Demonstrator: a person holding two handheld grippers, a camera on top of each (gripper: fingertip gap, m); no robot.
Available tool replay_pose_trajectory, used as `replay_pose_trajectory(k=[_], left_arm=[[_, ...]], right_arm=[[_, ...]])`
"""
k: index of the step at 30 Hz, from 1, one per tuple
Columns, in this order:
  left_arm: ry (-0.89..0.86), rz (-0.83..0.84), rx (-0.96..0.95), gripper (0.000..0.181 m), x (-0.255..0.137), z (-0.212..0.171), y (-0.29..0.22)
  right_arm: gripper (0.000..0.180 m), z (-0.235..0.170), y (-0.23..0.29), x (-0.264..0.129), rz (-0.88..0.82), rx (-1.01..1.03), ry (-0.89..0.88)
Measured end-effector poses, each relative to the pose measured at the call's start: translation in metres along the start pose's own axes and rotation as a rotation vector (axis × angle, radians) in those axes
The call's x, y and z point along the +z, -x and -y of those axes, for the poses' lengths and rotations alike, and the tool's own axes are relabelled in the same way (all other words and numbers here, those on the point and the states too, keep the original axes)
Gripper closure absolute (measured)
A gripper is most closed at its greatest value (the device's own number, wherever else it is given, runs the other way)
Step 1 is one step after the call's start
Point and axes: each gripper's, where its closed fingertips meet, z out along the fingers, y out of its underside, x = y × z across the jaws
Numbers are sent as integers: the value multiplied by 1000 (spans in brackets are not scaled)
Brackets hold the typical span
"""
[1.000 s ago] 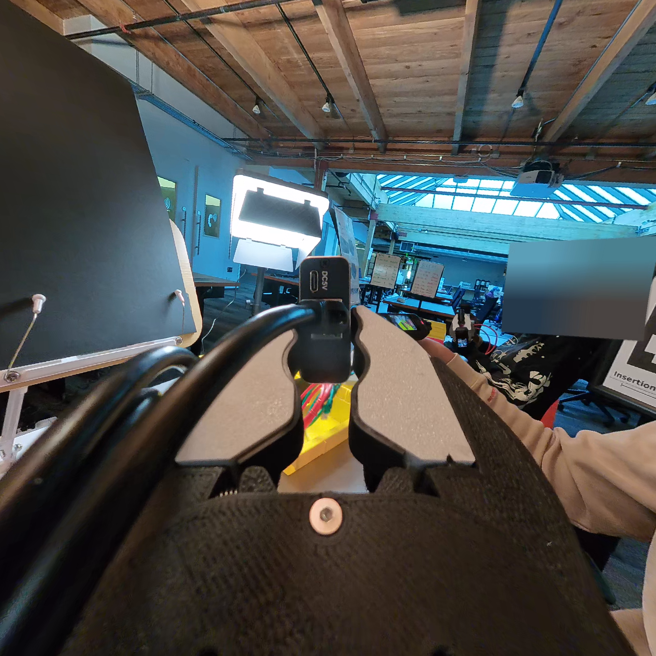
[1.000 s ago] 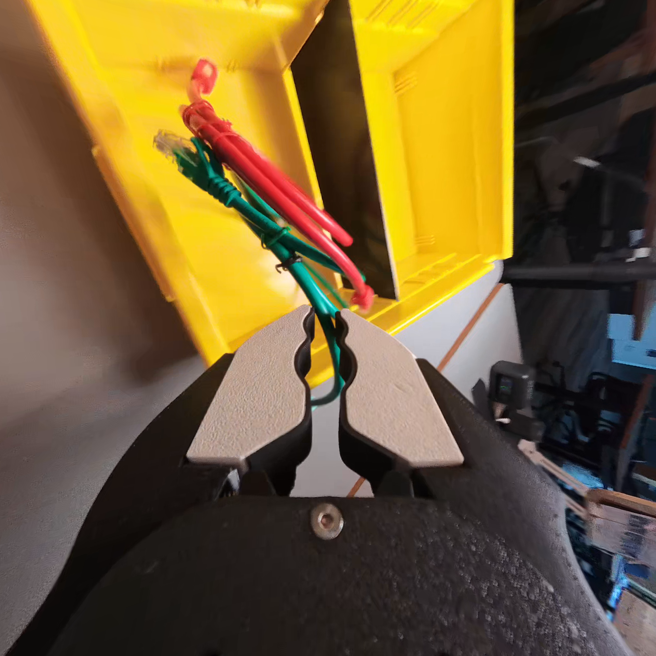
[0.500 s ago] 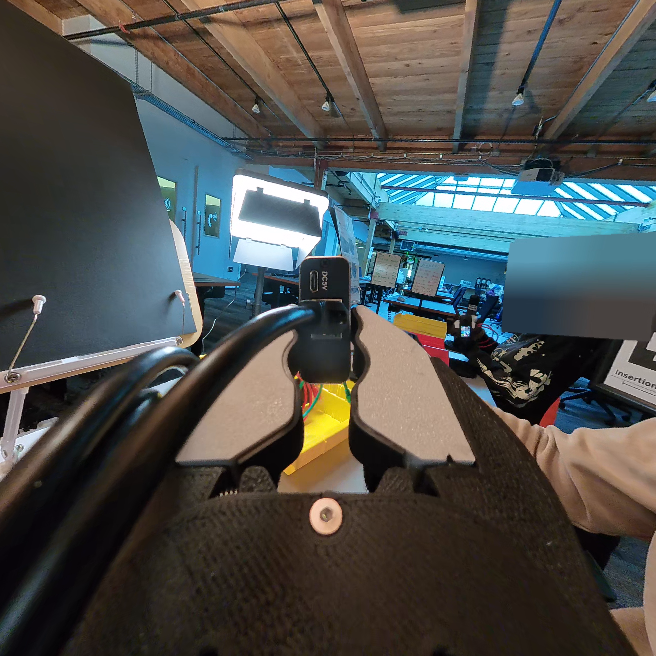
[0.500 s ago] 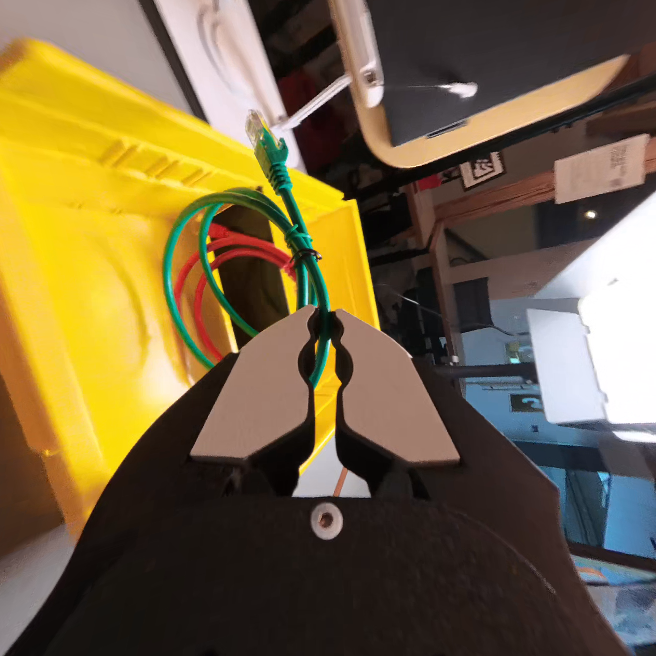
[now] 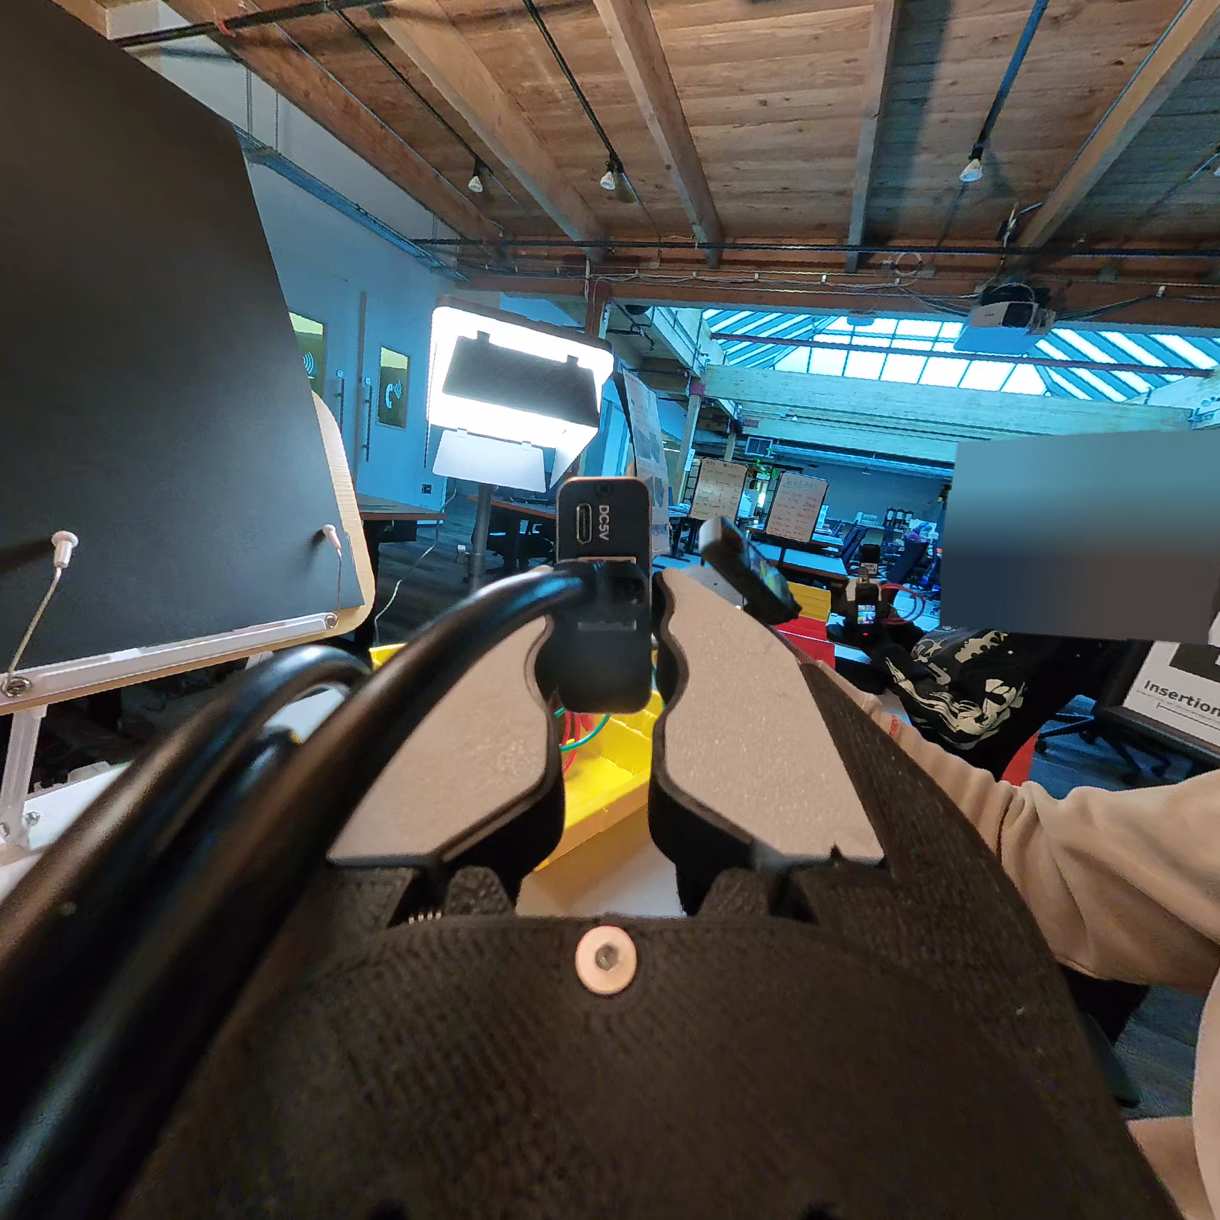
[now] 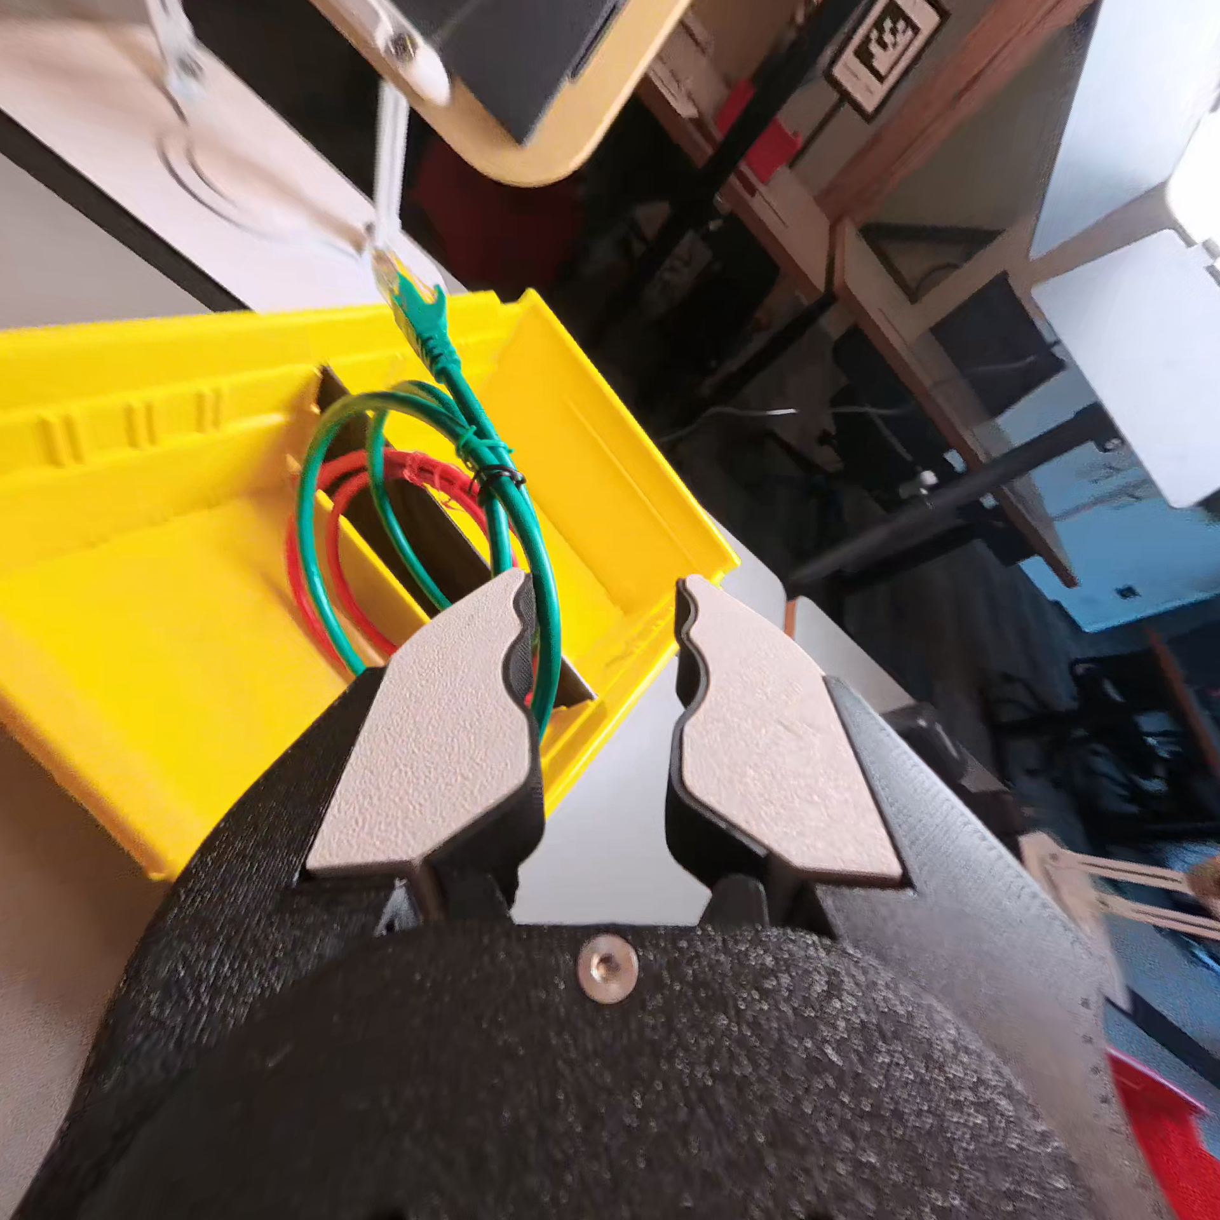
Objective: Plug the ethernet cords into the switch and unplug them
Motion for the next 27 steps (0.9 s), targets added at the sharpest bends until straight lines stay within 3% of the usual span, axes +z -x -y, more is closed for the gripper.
replay_pose_trajectory(k=[5,9,14,22,27], left_arm=[[21,-7,-13,156,4,-8,-1],[39,-14,-12,156,6,-12,-3],[48,-16,-19,157,7,-15,-2],[64,-22,-26,156,9,-21,-3],[104,-41,-17,156,11,-29,-6]], right_arm=[[138,6,17,-3,146,73,-48],[136,-7,23,10,162,103,8],[123,-6,50,12,367,257,26],[116,46,26,-20,479,596,-266],[123,104,50,-75,592,406,-485]])
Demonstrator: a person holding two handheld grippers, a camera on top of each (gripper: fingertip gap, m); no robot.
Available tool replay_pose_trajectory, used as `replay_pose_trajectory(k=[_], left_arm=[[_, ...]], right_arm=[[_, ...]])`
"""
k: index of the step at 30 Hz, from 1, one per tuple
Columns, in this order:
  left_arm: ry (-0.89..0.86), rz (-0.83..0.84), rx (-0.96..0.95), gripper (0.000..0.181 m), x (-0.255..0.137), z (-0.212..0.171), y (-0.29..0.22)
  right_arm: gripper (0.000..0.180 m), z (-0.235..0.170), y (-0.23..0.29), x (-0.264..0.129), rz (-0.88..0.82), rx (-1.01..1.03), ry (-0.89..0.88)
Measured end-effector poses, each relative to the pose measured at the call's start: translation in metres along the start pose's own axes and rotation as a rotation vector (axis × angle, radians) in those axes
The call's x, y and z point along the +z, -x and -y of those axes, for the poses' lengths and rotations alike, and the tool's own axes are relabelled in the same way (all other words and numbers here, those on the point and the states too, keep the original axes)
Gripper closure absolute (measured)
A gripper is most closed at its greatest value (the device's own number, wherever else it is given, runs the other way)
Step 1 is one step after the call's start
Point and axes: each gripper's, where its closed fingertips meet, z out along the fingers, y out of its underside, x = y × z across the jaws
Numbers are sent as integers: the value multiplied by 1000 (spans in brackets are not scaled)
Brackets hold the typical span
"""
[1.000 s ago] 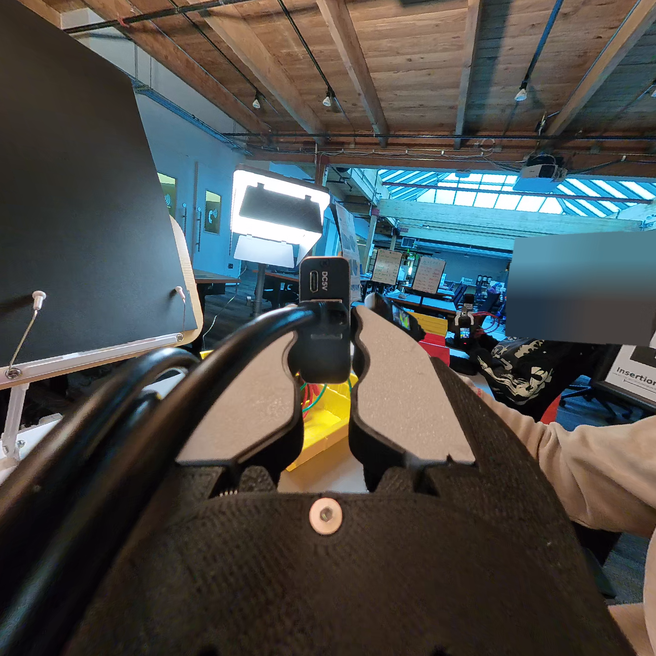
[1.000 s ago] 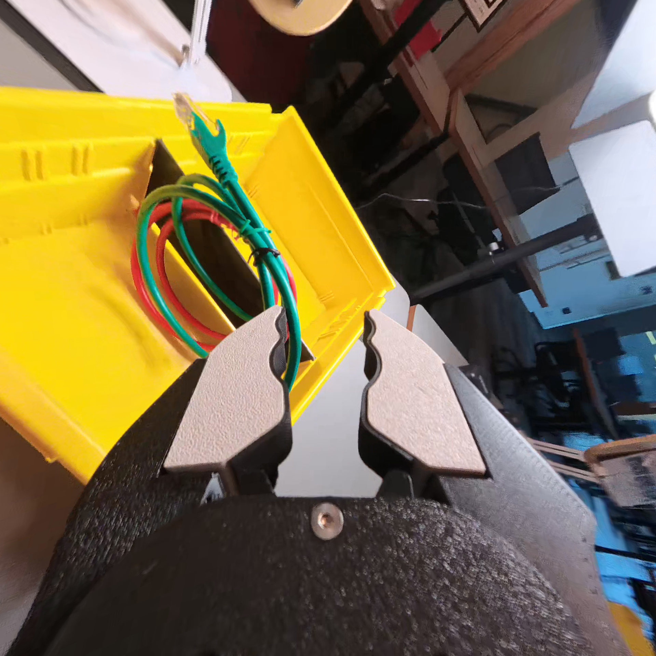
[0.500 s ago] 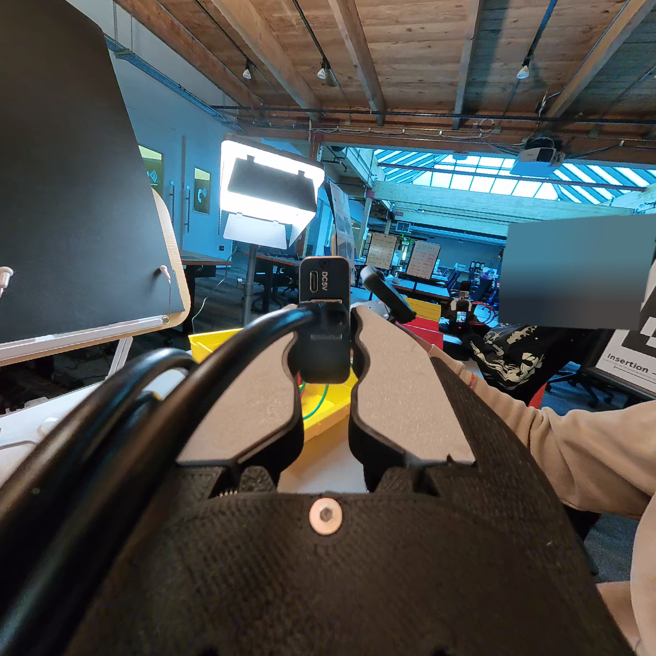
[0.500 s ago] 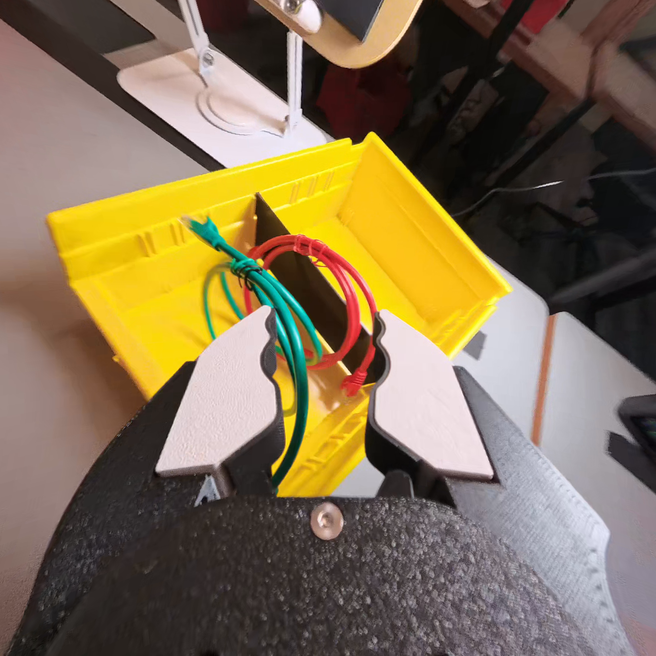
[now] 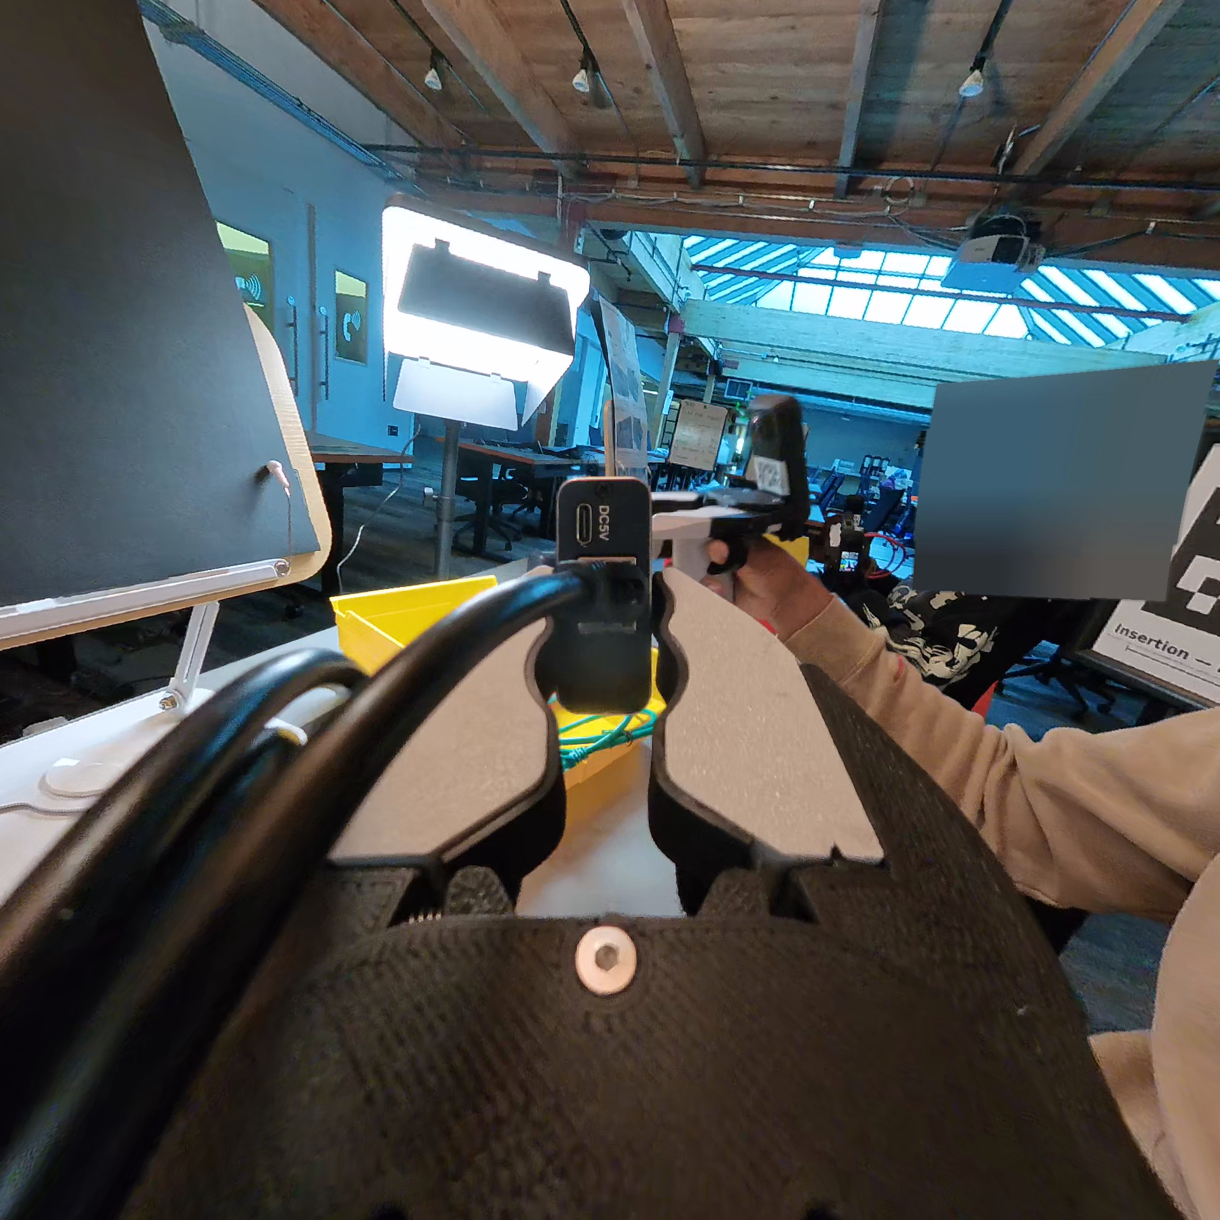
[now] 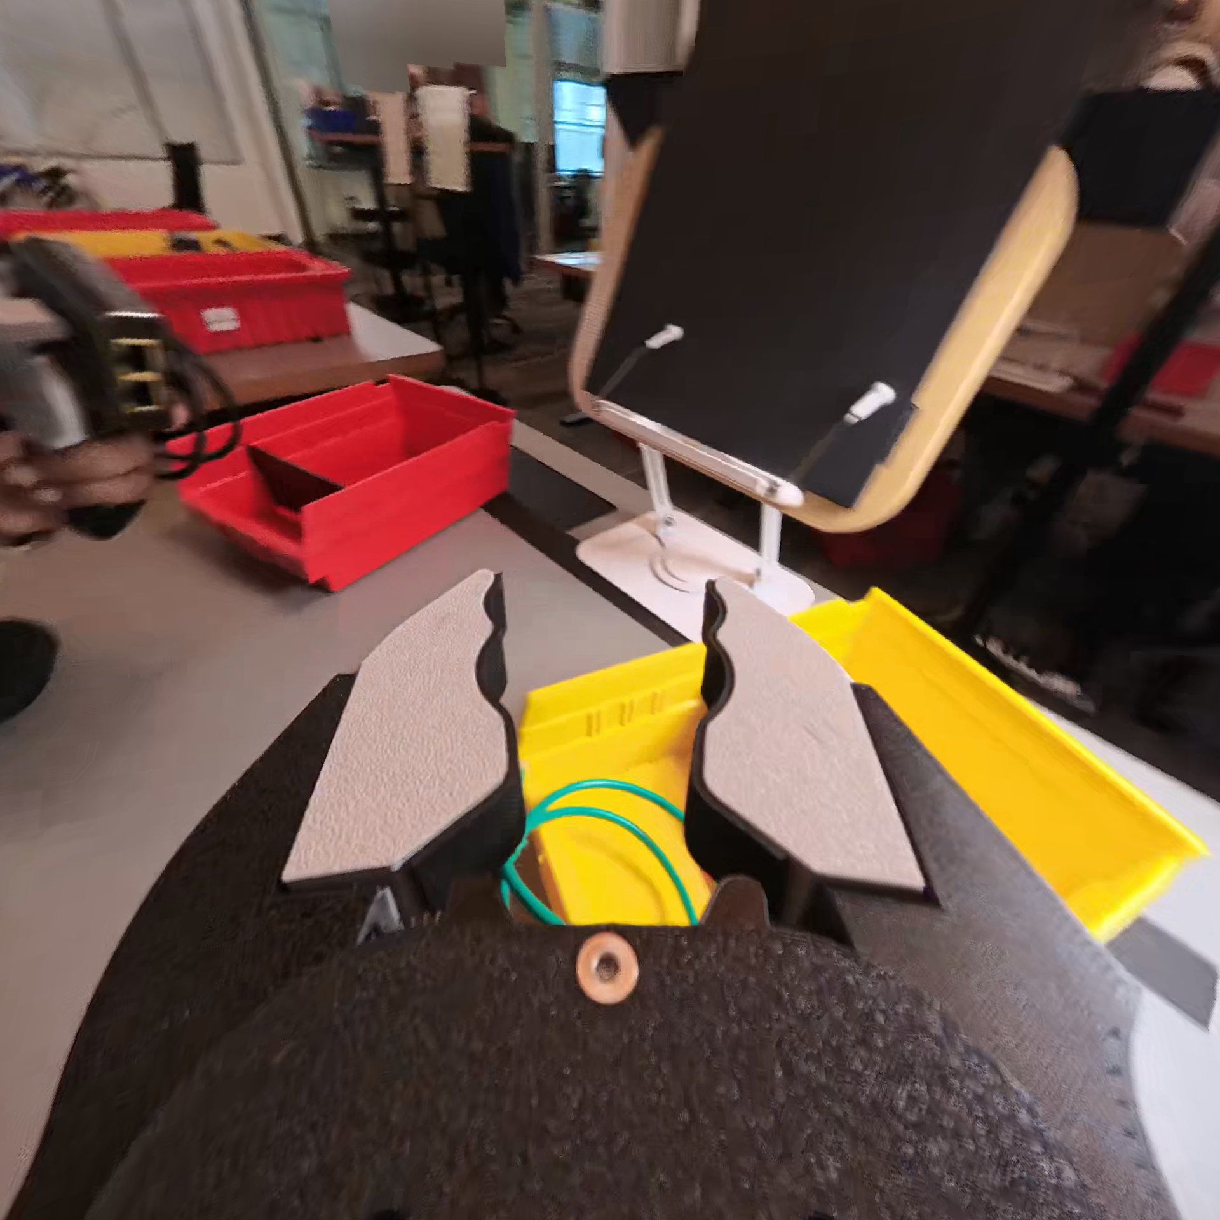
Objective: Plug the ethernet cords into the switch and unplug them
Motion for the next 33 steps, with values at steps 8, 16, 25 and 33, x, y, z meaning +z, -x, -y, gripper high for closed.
replay_pose_trajectory(k=[8,16,25,33], left_arm=[[261,-65,122,156,14,-44,-20],[586,-206,289,134,19,-105,-55],[640,-272,345,141,14,-113,-67],[317,-333,44,143,23,-70,-68]], right_arm=[[122,9,141,24,364,-297,54],[123,-23,209,44,568,-349,149],[157,-28,227,41,725,-261,127],[158,35,196,31,708,86,-259]])
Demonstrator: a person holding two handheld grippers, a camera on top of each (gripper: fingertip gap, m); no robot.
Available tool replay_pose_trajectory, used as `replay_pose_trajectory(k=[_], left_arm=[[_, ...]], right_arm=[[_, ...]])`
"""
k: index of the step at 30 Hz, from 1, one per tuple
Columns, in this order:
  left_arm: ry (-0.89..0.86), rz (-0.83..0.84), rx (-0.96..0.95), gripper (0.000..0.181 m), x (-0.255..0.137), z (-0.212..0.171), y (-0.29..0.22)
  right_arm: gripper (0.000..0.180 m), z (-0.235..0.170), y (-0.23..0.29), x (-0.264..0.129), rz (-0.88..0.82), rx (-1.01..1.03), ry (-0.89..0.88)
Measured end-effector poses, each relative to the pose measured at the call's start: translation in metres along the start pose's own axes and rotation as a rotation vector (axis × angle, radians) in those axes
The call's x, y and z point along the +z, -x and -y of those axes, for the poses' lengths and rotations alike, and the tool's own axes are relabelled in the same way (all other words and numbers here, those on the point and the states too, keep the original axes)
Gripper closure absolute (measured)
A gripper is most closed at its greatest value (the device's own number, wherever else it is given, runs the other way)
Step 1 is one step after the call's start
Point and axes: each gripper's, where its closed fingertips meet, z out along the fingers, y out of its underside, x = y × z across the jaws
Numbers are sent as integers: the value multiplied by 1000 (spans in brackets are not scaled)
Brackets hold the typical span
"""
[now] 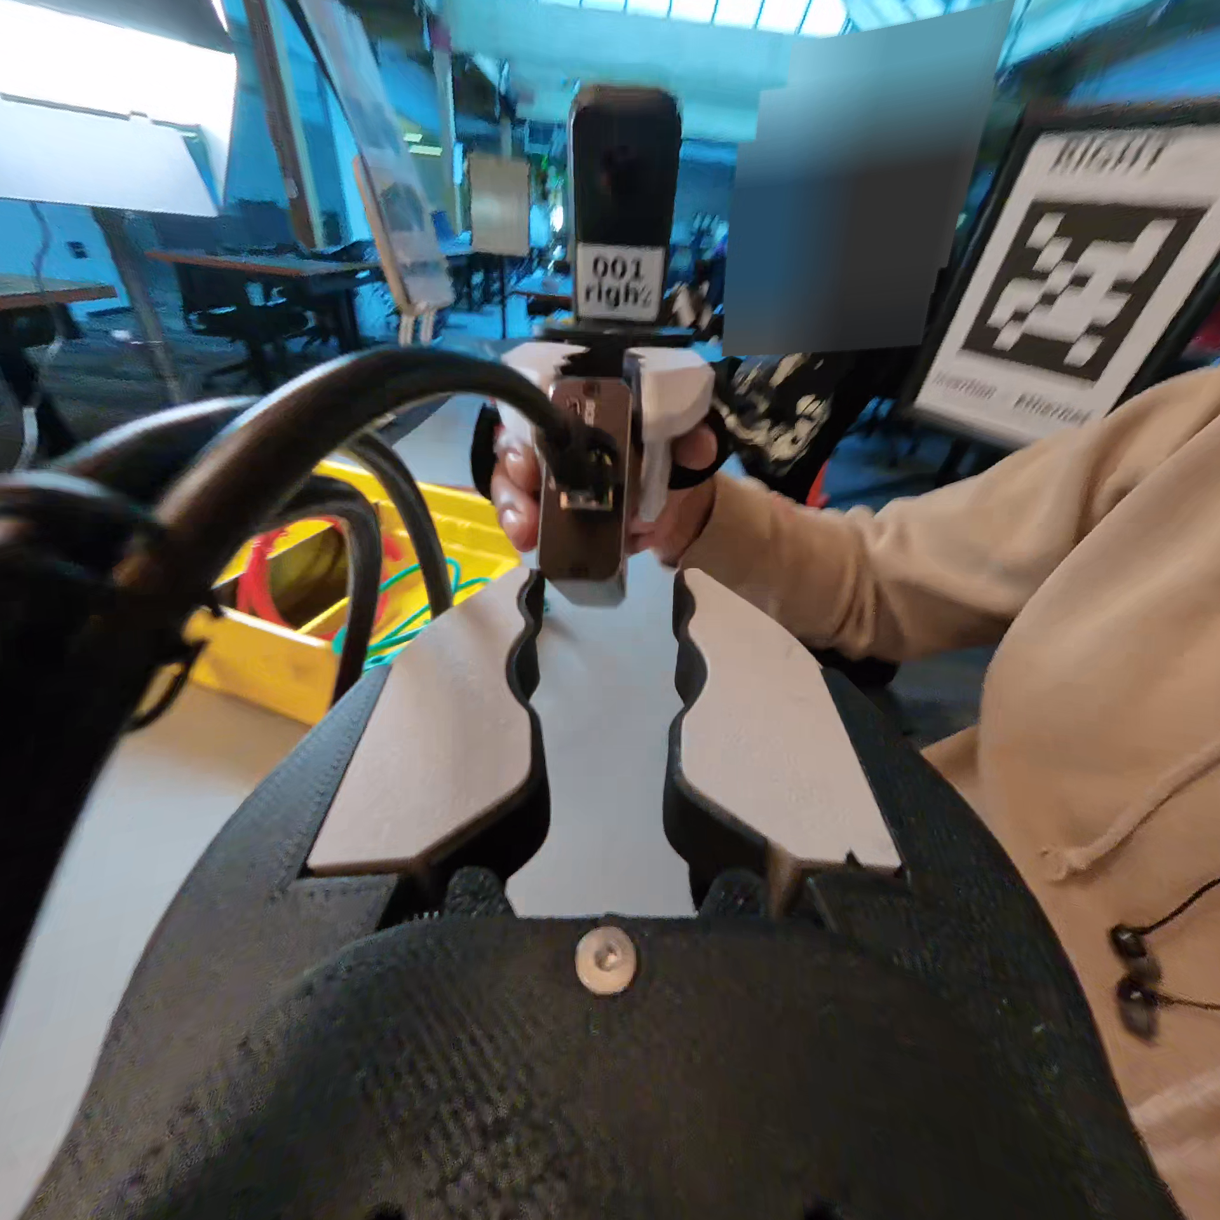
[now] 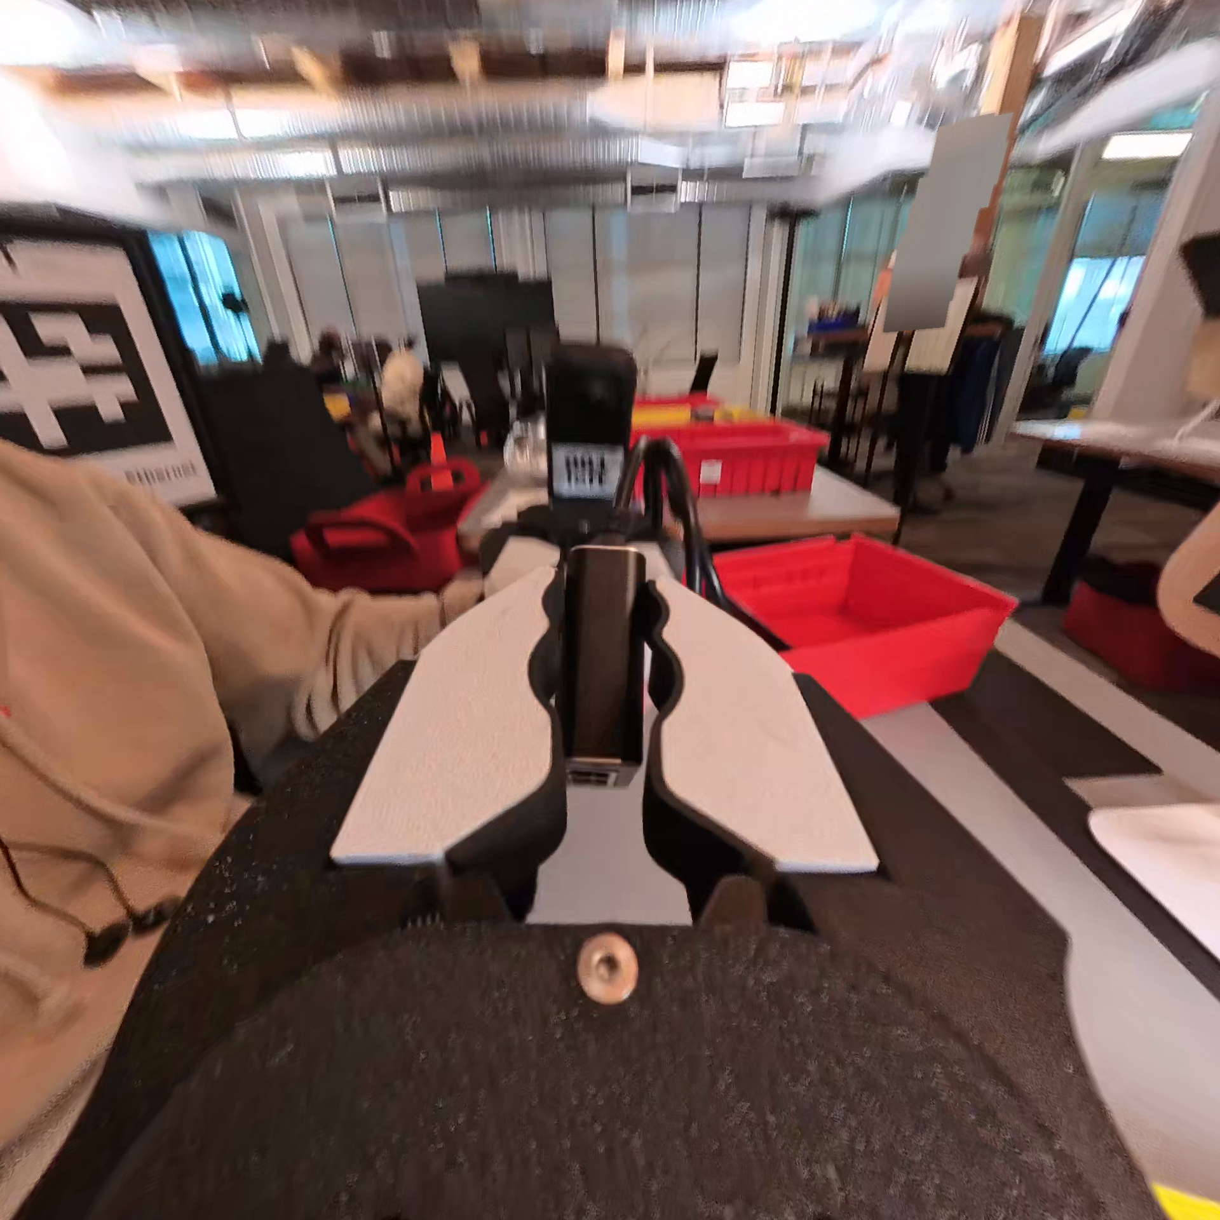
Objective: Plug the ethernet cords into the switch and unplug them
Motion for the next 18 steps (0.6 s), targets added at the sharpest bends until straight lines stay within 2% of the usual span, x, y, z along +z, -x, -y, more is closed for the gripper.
replay_pose_trajectory(k=[4,5,6,7,8,10,11,15,18], left_arm=[[-114,-28,-106,137,17,0,0],[-153,-8,-122,137,22,1,2],[-191,18,-133,136,26,1,6],[-221,43,-140,135,29,2,9],[-240,57,-151,136,31,2,11],[-232,88,-153,152,28,-3,17],[-207,85,-128,153,25,-4,17],[-55,136,-26,153,14,-6,22],[171,206,23,153,9,-27,31]], right_arm=[[158,22,-10,-12,-18,56,-239],[161,23,-10,-13,-13,72,-281],[172,25,-11,-14,-11,93,-324],[172,23,-11,-12,-3,104,-336],[172,16,-8,-7,4,83,-302],[172,6,-7,2,-32,23,-231],[172,3,-8,5,-46,7,-195],[170,3,-16,-1,-116,-58,-139],[153,-5,-20,-4,-155,-133,19]])
